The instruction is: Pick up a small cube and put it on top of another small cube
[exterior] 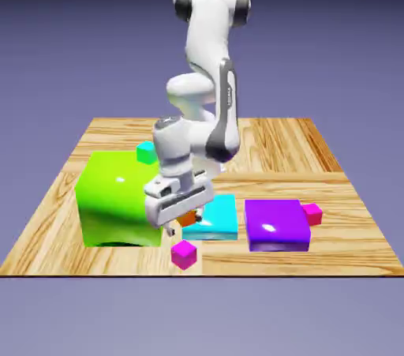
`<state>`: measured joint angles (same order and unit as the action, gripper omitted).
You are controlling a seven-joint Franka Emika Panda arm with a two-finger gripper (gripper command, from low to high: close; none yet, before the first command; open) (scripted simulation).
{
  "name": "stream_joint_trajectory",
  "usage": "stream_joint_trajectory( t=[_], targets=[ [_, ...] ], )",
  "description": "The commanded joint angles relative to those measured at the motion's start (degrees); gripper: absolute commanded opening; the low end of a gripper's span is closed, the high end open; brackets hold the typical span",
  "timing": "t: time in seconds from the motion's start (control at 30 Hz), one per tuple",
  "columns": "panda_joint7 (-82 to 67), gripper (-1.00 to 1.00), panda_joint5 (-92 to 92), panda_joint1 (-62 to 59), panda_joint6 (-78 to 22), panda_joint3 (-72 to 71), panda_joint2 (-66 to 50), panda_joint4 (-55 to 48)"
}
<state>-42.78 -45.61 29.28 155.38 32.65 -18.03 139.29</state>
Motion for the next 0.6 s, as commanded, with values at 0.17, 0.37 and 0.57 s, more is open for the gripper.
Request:
stream_joint_trajectory(
  t=[0.17,0.37,0.57],
  targets=[
    [-8.6,0.00,-9.1,-2.6,1.2,-3.9,-7.6,-3.7],
    [-12.3,-1.00,-13.8,-4.9,2.4,-7.1,-11.3,-5.5],
    [-0.3,-1.00,-1.0,1.2,-1.5,1.5,0.0,-2.5]
  ],
)
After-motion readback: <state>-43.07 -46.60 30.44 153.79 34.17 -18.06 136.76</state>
